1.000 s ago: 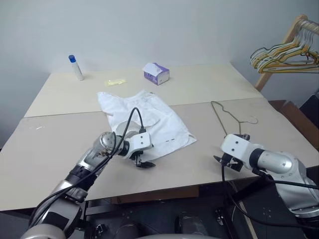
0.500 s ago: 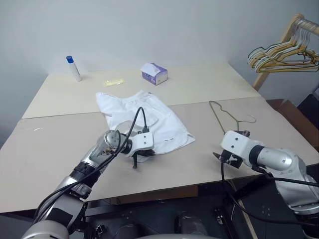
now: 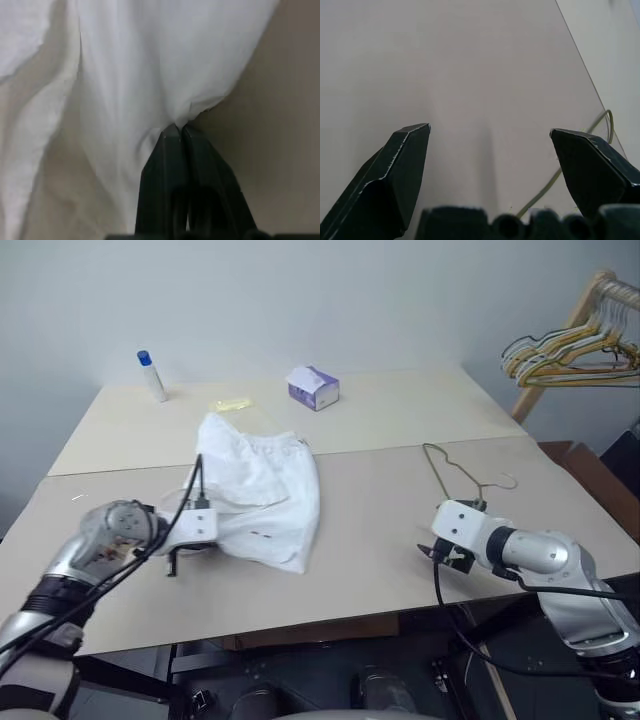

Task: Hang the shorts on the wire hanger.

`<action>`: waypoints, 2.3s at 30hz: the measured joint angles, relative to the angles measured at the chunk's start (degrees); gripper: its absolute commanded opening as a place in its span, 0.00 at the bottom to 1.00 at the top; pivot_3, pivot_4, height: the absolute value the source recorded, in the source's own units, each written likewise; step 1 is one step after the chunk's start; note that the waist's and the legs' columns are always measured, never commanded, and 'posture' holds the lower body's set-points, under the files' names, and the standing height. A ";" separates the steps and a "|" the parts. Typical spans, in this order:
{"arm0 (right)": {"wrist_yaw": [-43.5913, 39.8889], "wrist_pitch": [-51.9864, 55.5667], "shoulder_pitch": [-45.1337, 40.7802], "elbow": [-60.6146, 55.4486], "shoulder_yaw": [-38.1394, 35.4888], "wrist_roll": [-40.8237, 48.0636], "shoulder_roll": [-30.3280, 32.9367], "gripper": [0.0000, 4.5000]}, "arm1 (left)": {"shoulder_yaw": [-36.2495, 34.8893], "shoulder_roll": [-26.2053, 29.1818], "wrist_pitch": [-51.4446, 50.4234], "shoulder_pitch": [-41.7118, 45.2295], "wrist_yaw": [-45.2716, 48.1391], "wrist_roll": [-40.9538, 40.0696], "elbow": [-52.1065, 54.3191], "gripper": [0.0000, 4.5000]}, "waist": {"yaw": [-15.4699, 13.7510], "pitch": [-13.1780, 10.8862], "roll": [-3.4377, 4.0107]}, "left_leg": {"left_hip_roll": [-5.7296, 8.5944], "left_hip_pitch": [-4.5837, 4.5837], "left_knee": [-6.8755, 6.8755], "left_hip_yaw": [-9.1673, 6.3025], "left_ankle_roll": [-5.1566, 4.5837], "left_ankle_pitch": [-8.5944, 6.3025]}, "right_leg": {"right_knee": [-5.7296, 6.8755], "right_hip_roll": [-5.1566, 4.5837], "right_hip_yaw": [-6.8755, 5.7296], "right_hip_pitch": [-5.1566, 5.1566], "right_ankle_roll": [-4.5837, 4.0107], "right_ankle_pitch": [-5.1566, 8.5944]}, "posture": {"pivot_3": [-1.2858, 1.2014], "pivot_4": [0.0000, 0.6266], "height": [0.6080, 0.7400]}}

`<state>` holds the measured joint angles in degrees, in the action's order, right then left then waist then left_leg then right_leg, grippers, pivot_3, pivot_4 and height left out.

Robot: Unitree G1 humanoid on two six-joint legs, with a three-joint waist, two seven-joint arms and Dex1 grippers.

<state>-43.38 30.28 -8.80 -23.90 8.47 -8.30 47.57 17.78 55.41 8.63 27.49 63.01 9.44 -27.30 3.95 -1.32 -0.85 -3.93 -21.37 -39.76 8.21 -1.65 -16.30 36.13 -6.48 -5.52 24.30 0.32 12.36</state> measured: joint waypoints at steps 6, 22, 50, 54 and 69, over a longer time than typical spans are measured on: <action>-0.06 -0.96 -0.91 1.26 0.17 -0.01 -0.09 1.00 | -3.09 -0.90 2.54 3.41 0.97 -1.01 -9.34 0.20 | -1.76 -0.01 -0.01 | 0.01 -0.14 -0.09 0.02 0.00 0.00 | 0.02 -0.02 -0.09 0.05 0.01 0.01 | 0.49 0.00 1.00; 0.43 -0.19 2.24 -0.76 -0.58 -0.15 0.01 1.00 | -18.92 3.18 -20.10 -12.08 24.82 -30.67 17.77 1.00 | 0.58 0.01 -0.02 | -0.02 -0.02 -0.12 0.02 0.09 0.04 | 0.11 -0.01 0.00 -0.01 0.29 0.17 | 0.47 0.00 1.00; 3.51 0.03 -0.25 0.55 -0.56 -1.68 -2.11 1.00 | -5.70 -14.36 -51.38 -23.97 -19.95 -17.67 51.37 0.49 | 0.02 0.07 -0.03 | 0.01 0.14 -0.06 -0.02 0.10 -0.03 | 0.04 0.01 0.04 -0.14 0.02 0.01 | 0.47 0.00 1.00; 3.54 0.00 -0.24 0.55 -0.56 -1.68 -2.10 1.00 | -5.08 -14.60 -52.62 -23.18 -21.12 -17.28 51.26 0.20 | 0.05 0.09 0.00 | 0.00 0.17 -0.06 -0.02 0.10 -0.04 | 0.04 0.01 0.04 -0.16 0.08 0.05 | 0.47 0.00 1.00; 3.50 -9.13 -12.49 11.71 8.44 -5.73 -7.81 1.00 | -14.90 -1.93 -39.98 -33.39 -6.08 -24.13 52.35 0.00 | 1.55 0.06 0.02 | -0.05 0.15 0.03 0.05 0.14 -0.03 | 0.08 0.02 0.08 -0.01 -0.03 0.08 | 0.50 0.00 1.00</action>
<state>-39.88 21.15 -21.29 -12.19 16.91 -14.03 39.76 2.88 53.49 -31.35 -5.90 56.92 -14.68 25.06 5.50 -1.26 -0.83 -3.97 -21.23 -39.73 8.26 -1.51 -16.33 36.21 -6.45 -5.43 24.29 0.29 12.44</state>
